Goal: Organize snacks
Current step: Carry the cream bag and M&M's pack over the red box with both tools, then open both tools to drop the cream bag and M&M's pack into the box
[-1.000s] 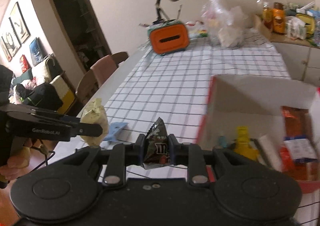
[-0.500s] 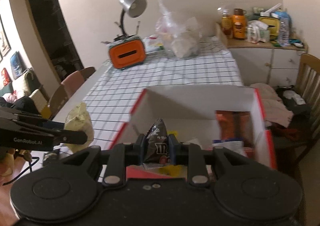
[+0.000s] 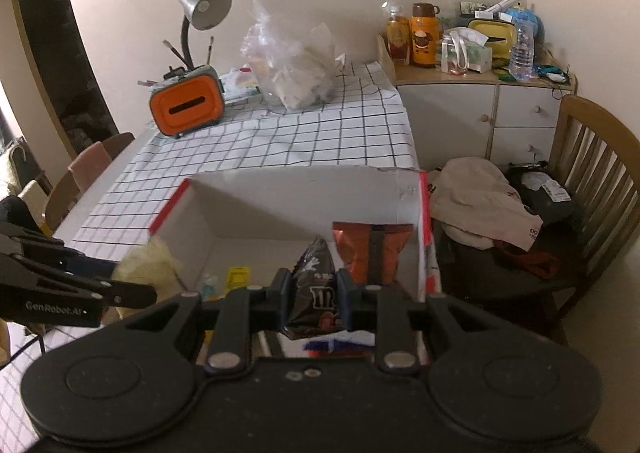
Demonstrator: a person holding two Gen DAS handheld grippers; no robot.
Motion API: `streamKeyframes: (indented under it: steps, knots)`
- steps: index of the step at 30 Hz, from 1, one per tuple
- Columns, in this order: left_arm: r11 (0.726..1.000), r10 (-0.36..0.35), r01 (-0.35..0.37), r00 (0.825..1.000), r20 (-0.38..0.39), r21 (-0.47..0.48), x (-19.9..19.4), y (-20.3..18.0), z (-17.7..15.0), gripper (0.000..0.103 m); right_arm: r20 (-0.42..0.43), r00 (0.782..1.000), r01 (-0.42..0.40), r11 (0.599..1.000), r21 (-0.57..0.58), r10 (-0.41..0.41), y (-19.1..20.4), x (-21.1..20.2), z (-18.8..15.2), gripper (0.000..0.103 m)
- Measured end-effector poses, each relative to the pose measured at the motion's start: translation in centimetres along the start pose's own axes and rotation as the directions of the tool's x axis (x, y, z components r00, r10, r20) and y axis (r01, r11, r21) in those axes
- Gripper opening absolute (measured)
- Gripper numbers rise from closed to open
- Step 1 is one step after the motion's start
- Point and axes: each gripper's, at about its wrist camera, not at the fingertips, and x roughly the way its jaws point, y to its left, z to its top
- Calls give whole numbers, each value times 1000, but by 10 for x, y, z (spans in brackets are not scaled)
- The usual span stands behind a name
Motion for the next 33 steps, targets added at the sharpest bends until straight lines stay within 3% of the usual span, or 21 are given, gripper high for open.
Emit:
streamKeyframes:
  steps: [7, 16, 20, 33]
  knots:
    - [1000, 23, -23, 998, -57, -13, 30, -6, 25, 38, -36, 999, -9, 1000, -11, 9, -12, 29, 10, 24]
    - [998, 40, -44, 994, -105, -36, 51, 1, 22, 38, -111, 993, -55, 997, -55, 49, -4, 64, 10, 24]
    - [998, 45, -49, 993, -105, -36, 52, 0, 20, 38, -151, 988, -51, 996, -72, 40, -3, 74, 8, 24]
    - [998, 44, -47, 997, -67, -48, 35, 1, 13, 39, -169, 984, -67, 995, -72, 54, -5, 59, 7, 25]
